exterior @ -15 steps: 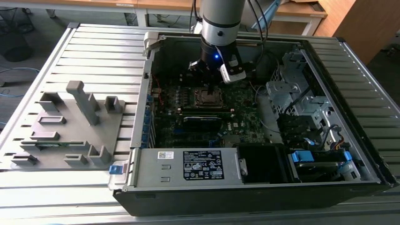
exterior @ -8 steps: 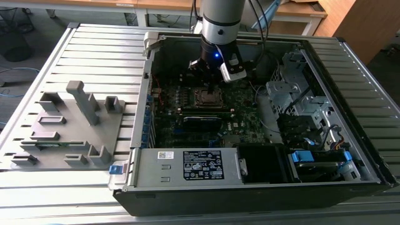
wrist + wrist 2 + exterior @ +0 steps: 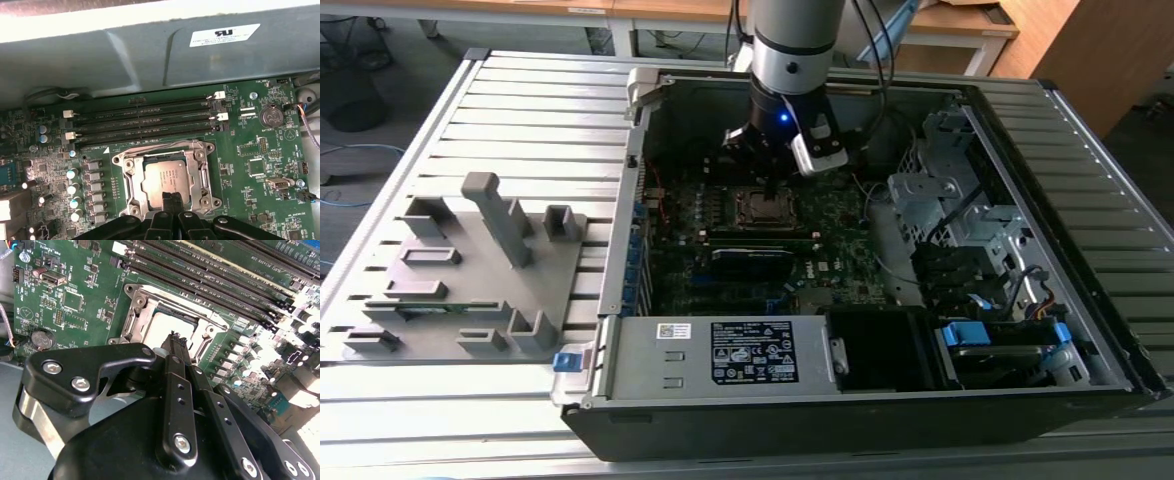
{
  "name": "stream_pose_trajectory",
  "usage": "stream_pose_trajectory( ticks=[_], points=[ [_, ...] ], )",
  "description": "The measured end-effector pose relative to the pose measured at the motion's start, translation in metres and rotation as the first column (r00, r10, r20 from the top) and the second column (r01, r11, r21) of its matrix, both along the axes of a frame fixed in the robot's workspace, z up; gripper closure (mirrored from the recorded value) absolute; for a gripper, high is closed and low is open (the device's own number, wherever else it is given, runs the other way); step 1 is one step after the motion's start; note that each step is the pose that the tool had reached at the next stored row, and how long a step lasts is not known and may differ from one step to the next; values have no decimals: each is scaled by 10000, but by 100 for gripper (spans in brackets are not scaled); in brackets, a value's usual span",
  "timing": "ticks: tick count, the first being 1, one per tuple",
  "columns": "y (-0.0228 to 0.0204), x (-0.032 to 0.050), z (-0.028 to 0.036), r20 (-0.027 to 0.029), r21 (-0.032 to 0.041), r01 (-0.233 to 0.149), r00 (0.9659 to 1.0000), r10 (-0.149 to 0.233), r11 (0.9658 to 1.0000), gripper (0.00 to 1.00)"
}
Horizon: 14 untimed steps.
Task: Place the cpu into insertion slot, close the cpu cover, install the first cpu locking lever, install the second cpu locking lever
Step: 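Install the second cpu locking lever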
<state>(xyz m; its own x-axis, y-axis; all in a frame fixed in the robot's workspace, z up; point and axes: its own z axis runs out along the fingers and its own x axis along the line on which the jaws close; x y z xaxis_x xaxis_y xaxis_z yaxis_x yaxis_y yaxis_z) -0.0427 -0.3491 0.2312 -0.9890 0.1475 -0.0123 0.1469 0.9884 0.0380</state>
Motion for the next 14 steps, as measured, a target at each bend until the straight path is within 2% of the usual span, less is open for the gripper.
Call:
stream_pose_trajectory(
  ticks=[9,14],
  points=[
    [-107,1,0,0,-1,0,10000,0,10000,89],
    [-149,1,0,0,0,1,10000,-1,10000,89]
  ],
)
